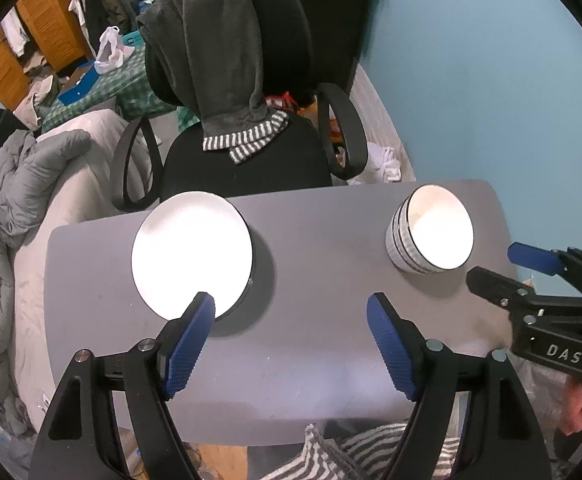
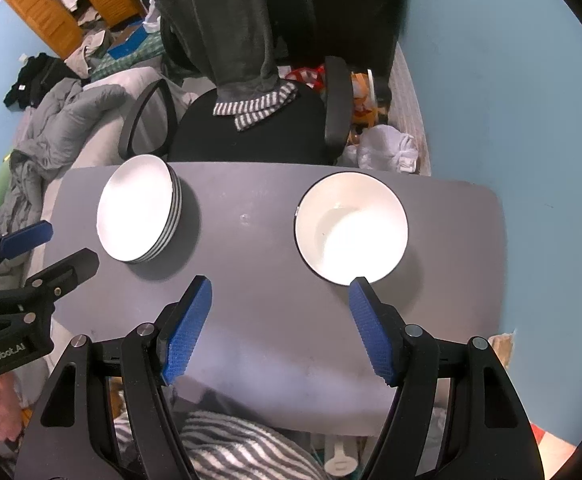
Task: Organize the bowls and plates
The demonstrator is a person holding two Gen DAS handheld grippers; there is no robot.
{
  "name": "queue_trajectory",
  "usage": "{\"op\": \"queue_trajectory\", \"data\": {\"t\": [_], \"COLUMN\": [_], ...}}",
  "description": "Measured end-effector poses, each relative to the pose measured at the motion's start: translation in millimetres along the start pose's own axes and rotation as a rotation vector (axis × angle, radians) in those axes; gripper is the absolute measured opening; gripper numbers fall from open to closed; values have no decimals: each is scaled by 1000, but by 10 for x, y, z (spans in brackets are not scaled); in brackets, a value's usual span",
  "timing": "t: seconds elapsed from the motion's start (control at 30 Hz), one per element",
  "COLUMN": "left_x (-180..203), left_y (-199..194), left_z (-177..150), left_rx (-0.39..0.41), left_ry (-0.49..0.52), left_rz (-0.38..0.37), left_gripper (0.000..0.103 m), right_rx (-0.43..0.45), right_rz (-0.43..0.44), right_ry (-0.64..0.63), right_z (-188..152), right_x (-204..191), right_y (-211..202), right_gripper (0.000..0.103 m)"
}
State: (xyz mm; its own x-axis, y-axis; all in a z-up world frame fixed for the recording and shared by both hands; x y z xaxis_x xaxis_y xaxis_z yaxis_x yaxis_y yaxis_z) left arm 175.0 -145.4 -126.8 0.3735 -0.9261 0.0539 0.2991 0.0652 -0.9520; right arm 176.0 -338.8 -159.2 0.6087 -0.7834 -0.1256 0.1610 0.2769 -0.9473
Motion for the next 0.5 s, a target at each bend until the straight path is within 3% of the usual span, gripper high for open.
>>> {"op": "queue_trajectory", "data": {"t": [0.5], "left_x": [253], "left_y": [257], "left_z": [20], "left_rx": [-86], "left_ry": [0], "left_rz": [-31], "left_gripper": [80], "right_rx": [-27], "right_rz": [-26], "right_ry": [32], "right_z": [-148], "right_x": [470], "right_y": [68], "right_gripper": [71]}}
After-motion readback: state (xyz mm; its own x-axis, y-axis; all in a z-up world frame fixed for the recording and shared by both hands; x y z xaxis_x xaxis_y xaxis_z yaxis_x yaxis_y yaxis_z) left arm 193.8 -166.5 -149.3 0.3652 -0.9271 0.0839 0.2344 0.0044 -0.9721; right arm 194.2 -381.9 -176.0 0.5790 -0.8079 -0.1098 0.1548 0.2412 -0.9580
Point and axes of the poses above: each gripper's, at about its wrist camera, not at the fingertips, and y roughly the way its jaws point, x to its right, z to its top, the point moved 4 cm from there along y, roughly the way its jaws point, and after that the axes turned 8 degrees about -y, right-handed, at the moved point
